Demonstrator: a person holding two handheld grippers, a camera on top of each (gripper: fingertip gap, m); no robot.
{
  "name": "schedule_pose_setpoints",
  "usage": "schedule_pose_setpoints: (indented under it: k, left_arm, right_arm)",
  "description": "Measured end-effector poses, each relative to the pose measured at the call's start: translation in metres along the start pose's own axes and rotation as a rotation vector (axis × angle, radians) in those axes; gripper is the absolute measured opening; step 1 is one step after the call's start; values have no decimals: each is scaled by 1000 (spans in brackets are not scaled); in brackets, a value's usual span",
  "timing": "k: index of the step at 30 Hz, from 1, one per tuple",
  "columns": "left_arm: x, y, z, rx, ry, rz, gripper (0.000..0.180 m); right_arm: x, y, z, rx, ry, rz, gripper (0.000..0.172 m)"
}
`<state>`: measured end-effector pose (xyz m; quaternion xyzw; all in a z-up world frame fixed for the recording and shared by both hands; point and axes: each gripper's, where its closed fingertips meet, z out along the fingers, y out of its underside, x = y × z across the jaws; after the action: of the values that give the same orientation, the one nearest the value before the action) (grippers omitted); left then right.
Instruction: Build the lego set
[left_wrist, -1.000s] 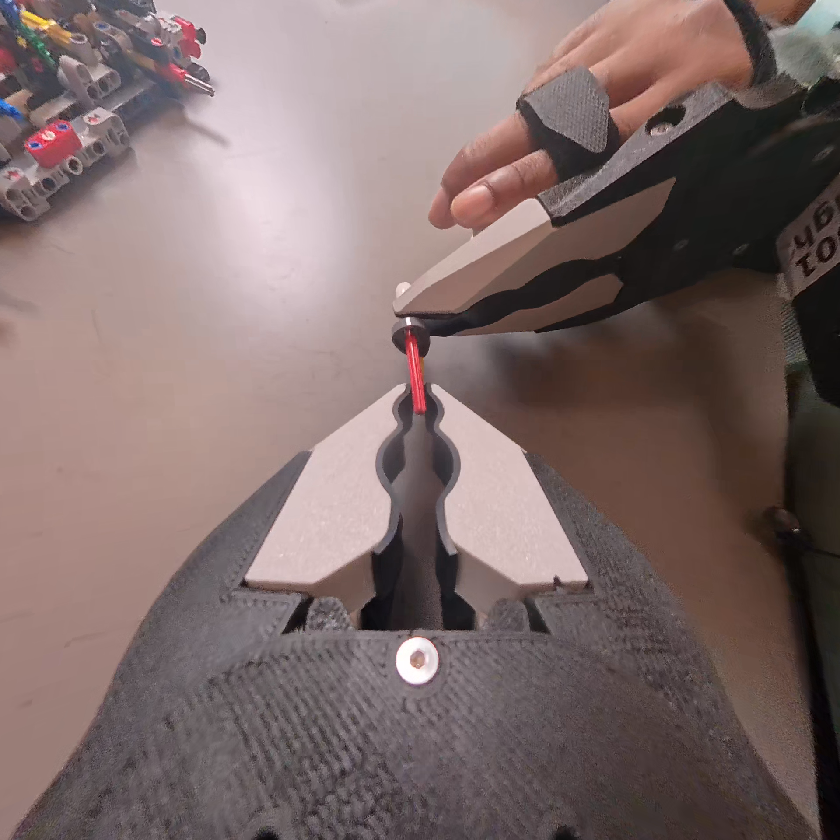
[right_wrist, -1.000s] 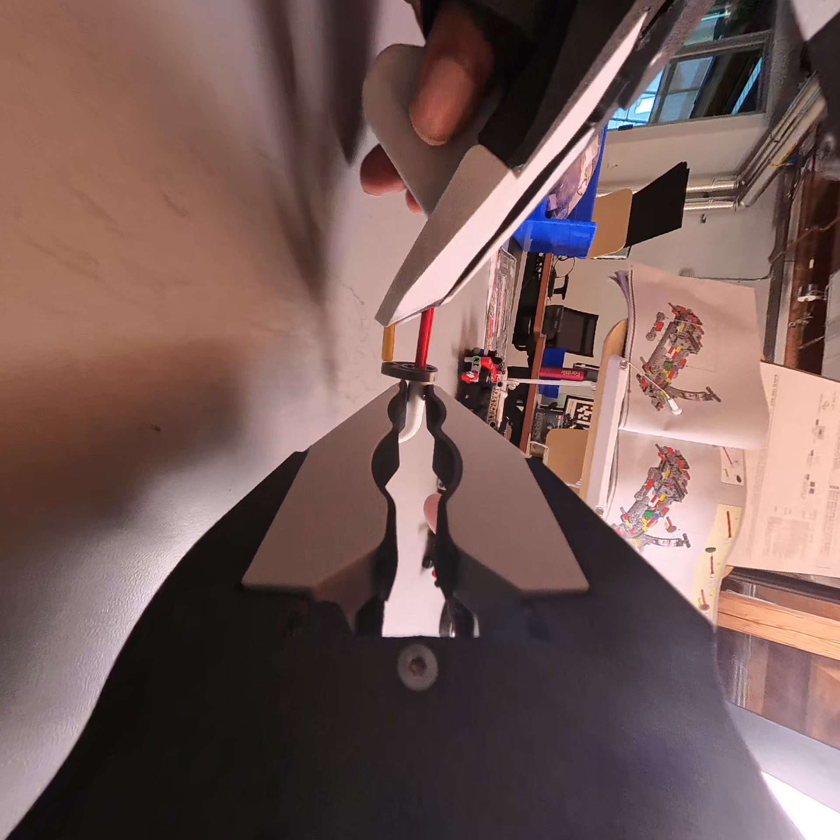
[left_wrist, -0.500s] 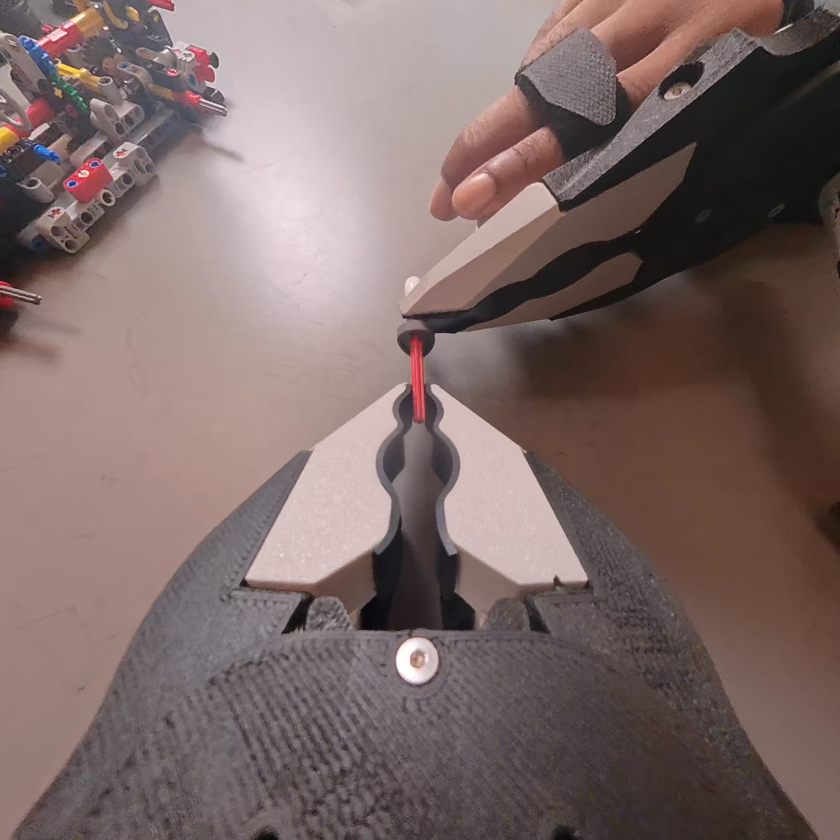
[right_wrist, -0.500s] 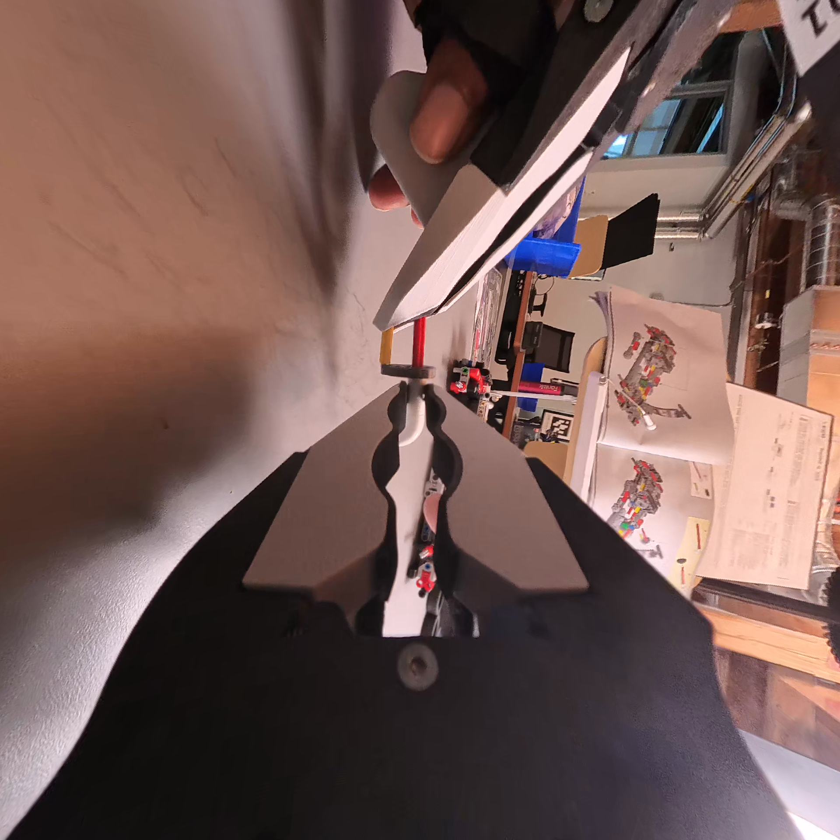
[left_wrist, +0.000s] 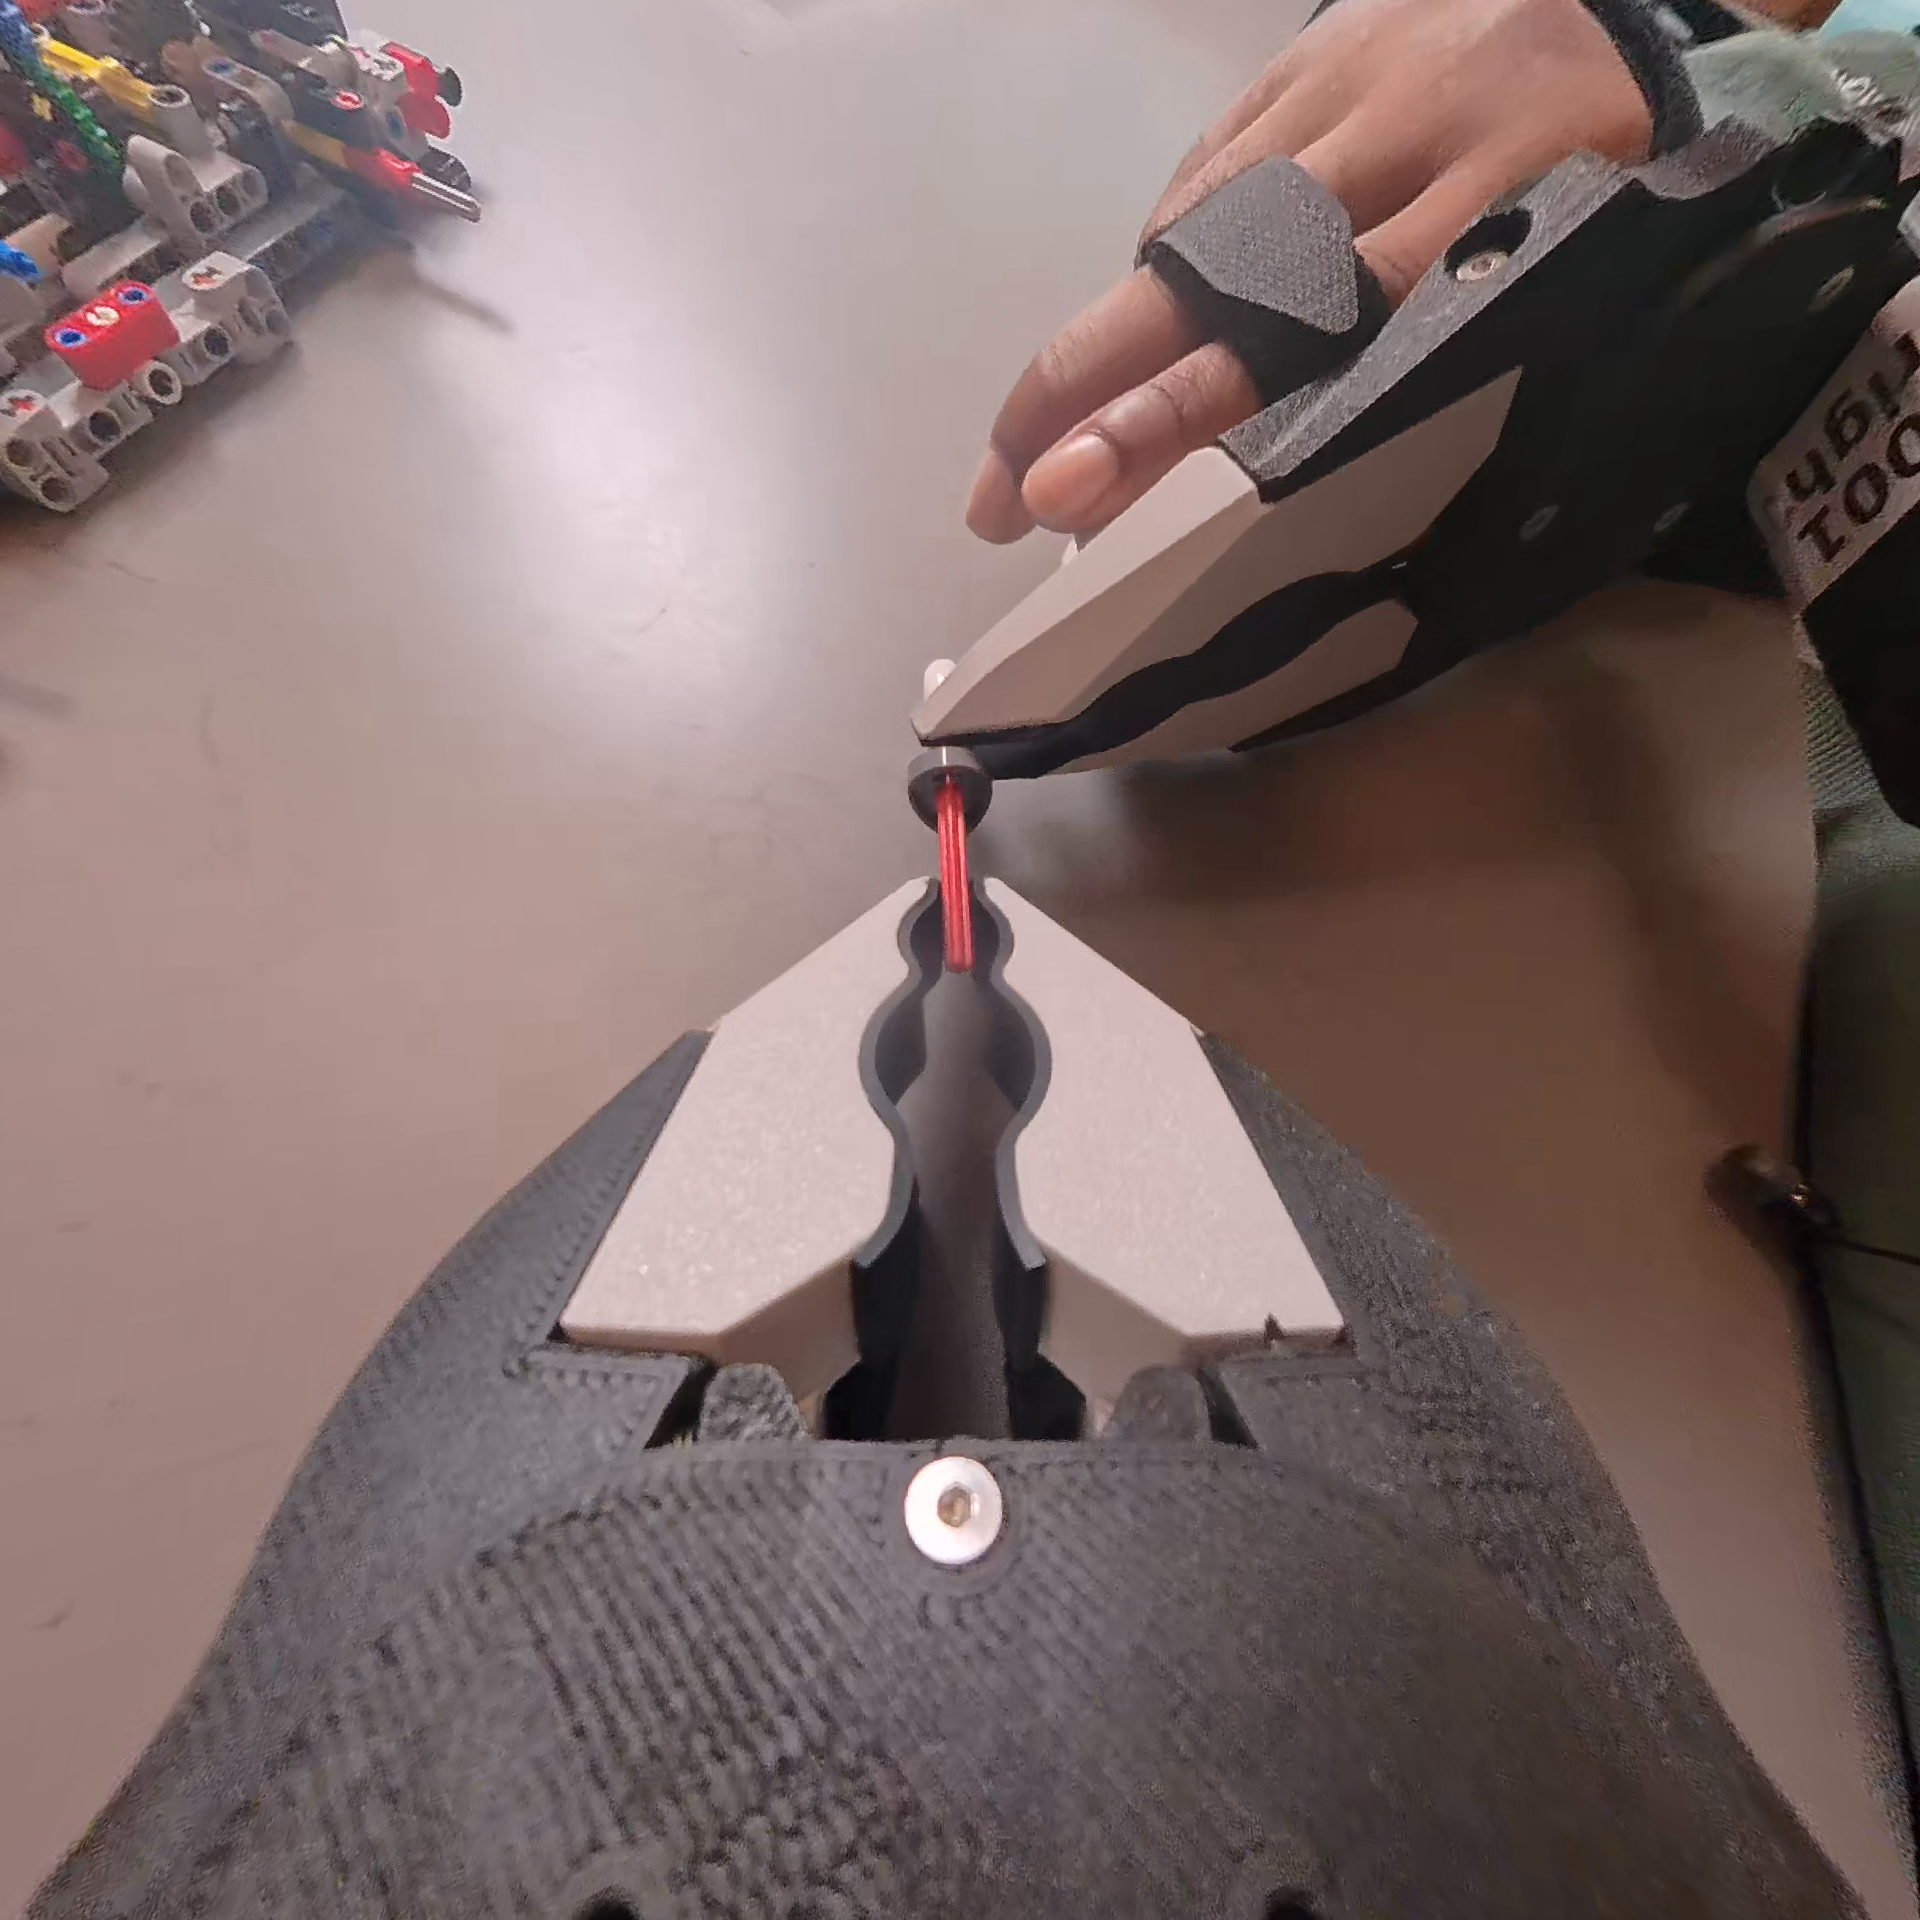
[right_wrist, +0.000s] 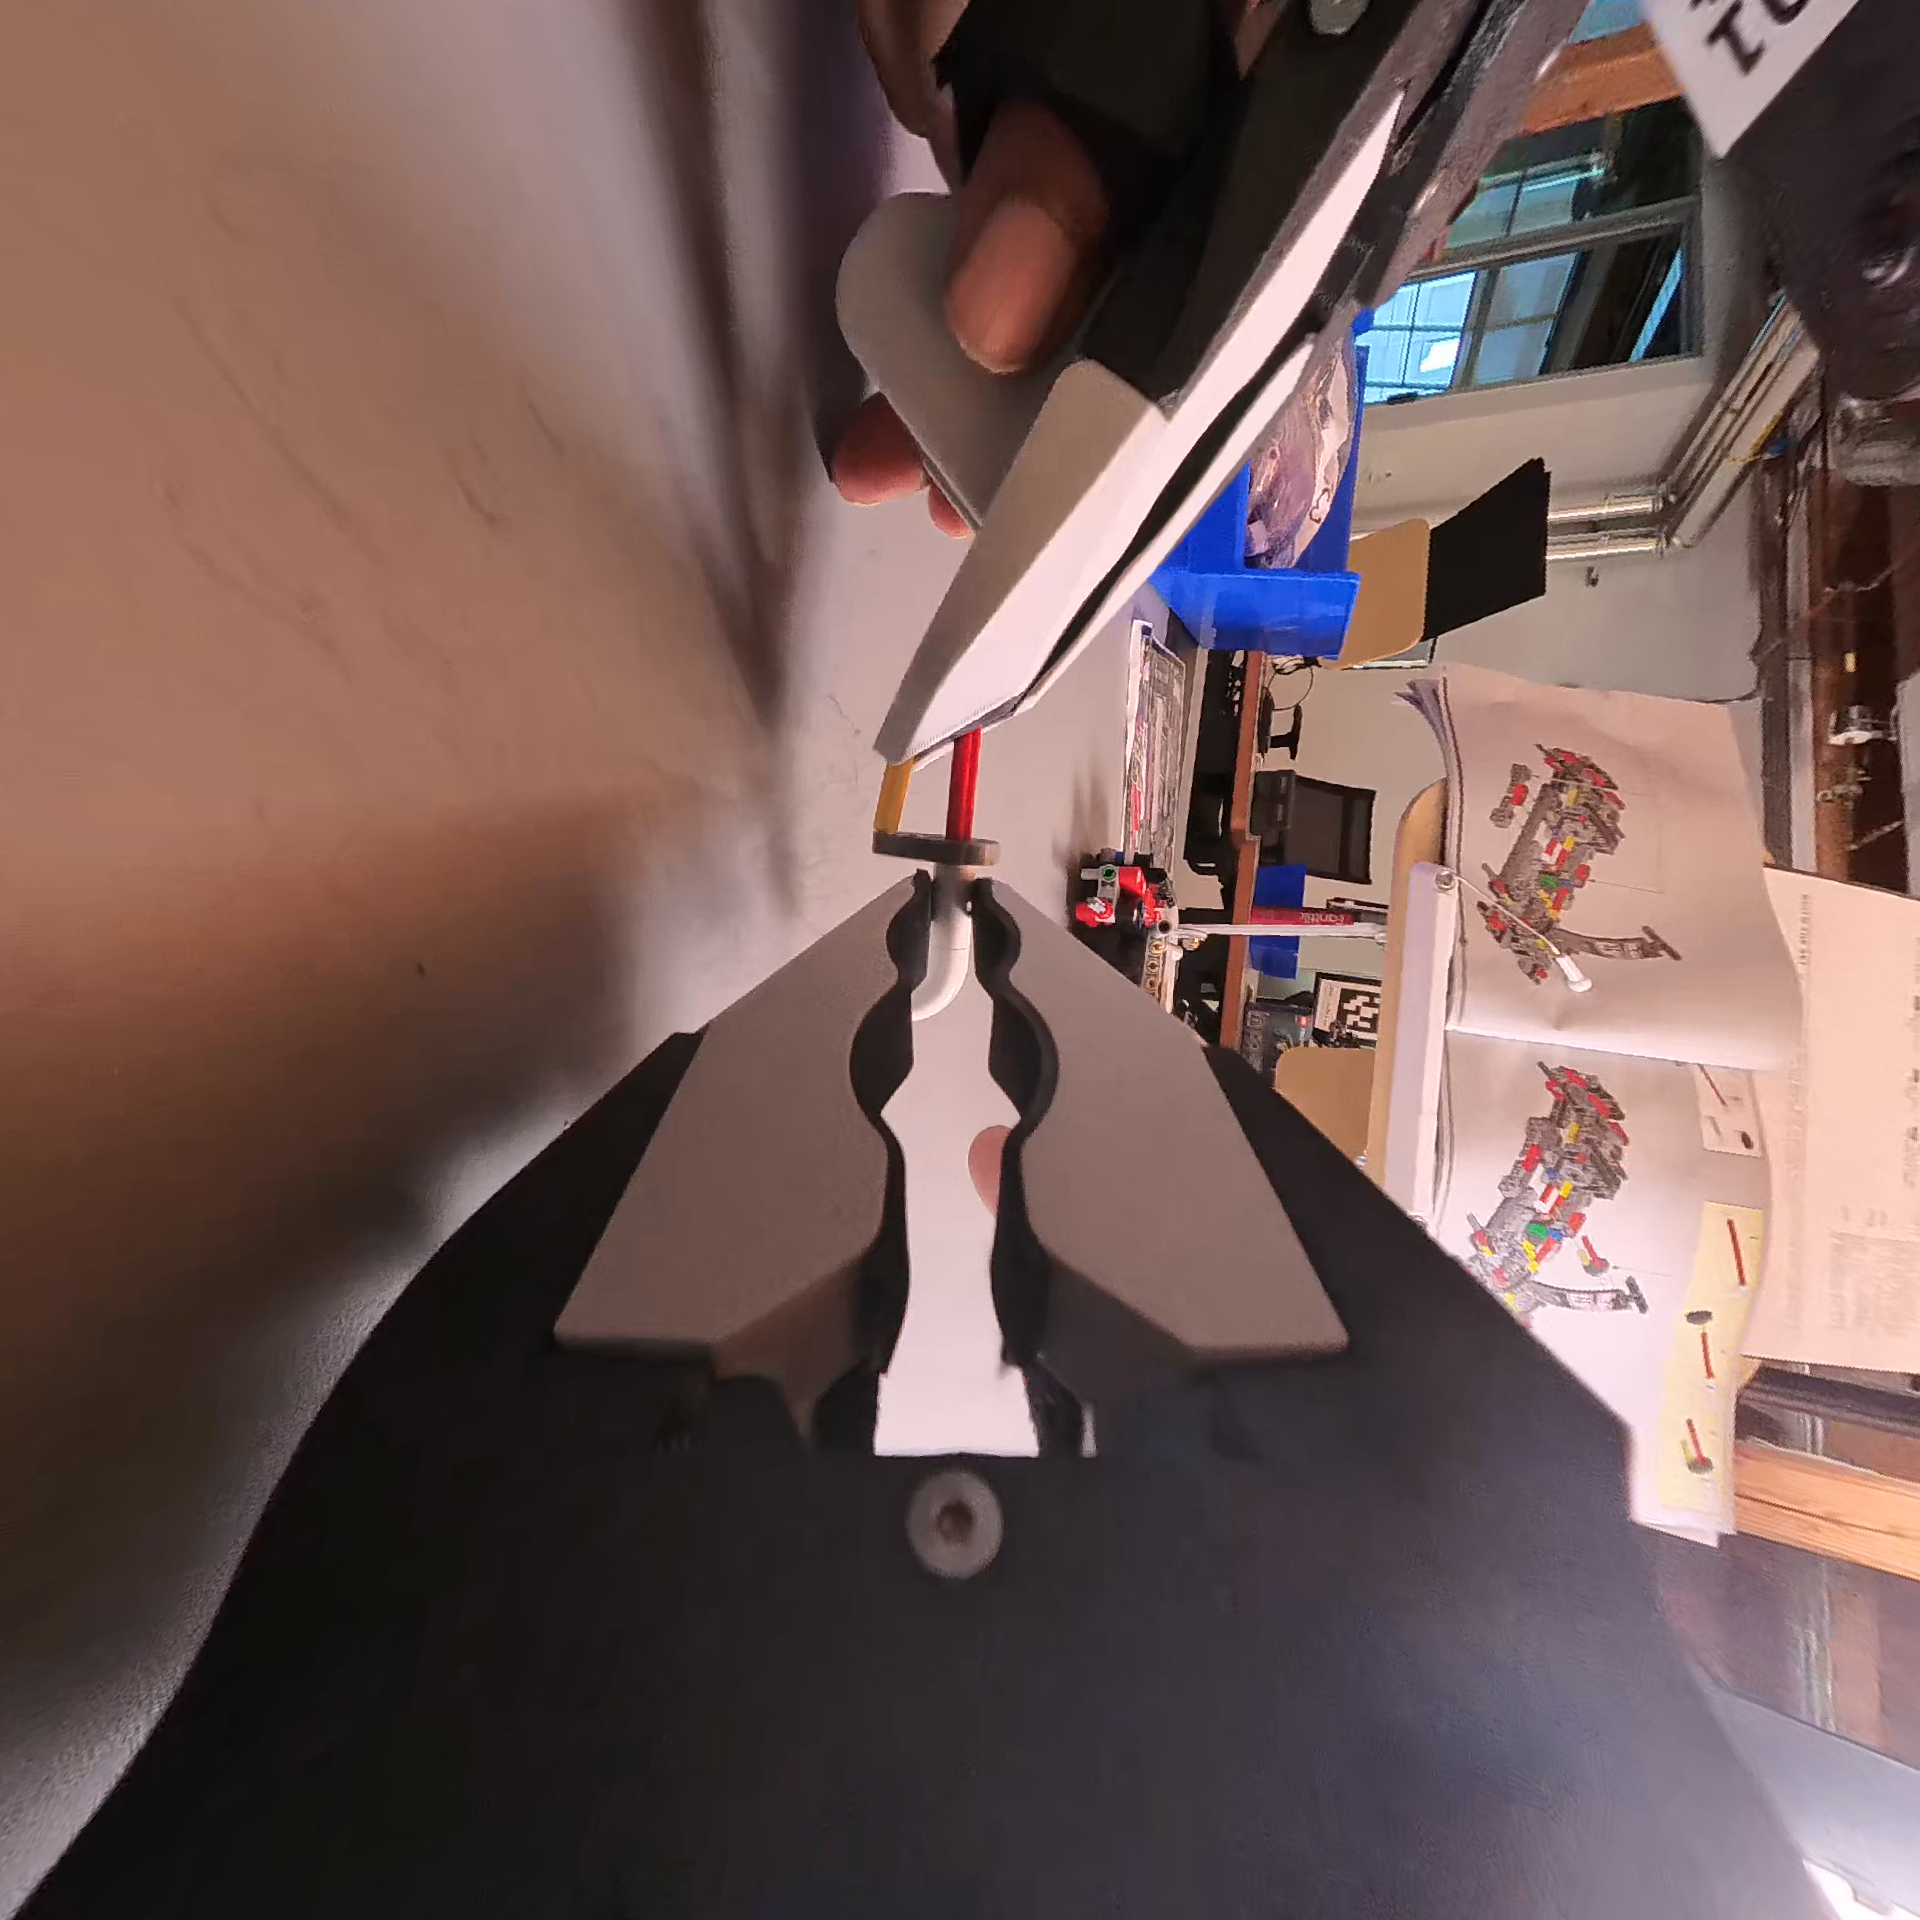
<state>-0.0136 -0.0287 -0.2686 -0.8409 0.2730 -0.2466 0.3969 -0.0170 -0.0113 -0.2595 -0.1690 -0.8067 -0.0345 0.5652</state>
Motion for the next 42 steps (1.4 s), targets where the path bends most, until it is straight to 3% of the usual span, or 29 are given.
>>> schedule_pose_setpoints:
  k: [1,13,22,31,42]
  left_arm:
    - [0,0,0,6,11,-15,2]
    - [1,-14,-7,118,80,-100,2]
    - [1,-32,-17,245,154,-198,2]
    - [-3,-49,-26,369,222,-357,1]
    - [-6,-57,-37,431,253,-405,1]
  right_arm:
    - [0,0,0,1,-3,4,5]
    - [7,0,-3,45,-13,155,5]
    - [22,0,-9,134,-8,372,5]
    - [33,-2,-11,228,-45,699,5]
    - [50,3,-16,274,-7,847,5]
